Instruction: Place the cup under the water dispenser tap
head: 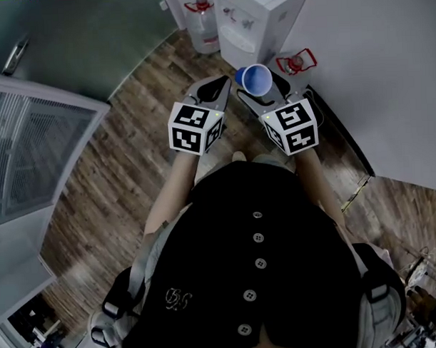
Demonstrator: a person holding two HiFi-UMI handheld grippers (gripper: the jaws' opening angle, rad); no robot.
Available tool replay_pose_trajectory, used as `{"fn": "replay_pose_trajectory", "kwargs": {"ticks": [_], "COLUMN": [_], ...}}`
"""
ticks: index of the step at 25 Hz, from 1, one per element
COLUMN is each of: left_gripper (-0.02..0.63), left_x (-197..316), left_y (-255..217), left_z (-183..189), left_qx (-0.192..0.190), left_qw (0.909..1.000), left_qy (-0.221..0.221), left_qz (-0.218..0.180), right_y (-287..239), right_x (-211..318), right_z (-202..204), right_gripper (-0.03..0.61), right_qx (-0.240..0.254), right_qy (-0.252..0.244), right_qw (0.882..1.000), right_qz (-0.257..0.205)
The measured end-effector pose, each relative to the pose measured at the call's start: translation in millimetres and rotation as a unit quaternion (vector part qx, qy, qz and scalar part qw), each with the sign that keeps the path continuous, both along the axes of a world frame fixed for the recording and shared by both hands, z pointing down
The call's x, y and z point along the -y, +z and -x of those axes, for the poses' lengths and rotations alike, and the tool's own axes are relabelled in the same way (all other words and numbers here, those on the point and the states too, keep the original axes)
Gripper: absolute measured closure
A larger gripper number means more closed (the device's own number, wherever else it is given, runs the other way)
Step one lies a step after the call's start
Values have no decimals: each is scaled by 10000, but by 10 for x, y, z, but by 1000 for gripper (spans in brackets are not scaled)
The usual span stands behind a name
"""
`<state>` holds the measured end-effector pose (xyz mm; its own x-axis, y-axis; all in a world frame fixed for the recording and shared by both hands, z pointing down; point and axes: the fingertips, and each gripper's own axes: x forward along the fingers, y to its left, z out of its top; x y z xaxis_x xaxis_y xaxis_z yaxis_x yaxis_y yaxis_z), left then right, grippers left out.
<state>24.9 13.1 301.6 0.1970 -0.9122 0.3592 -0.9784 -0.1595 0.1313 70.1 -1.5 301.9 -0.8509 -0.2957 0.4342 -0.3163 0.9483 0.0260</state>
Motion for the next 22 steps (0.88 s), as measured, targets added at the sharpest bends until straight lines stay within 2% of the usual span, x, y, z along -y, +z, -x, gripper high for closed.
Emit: {"fn": "replay_pose_trajectory", "kwargs": {"ticks": [6,12,22], "left_gripper": [614,614,614], "left_x": [249,260,532], "left_y": [120,267,411], "left_z": [9,24,279], "left_qx": [-158,-276,-60], "left_qw": [9998,9992,9986], "left_qy": [46,-65,169], "left_qz": [115,294,507], "right_y": [80,232,365], "right_x": [253,239,543], "right_z": [79,77,218], "right_gripper": [222,222,222], "right_qx": [-138,-147,-90], "right_qy": [-3,-49,298], "right_qw": [9999,9993,9981], "right_qz": [78,338,539]}}
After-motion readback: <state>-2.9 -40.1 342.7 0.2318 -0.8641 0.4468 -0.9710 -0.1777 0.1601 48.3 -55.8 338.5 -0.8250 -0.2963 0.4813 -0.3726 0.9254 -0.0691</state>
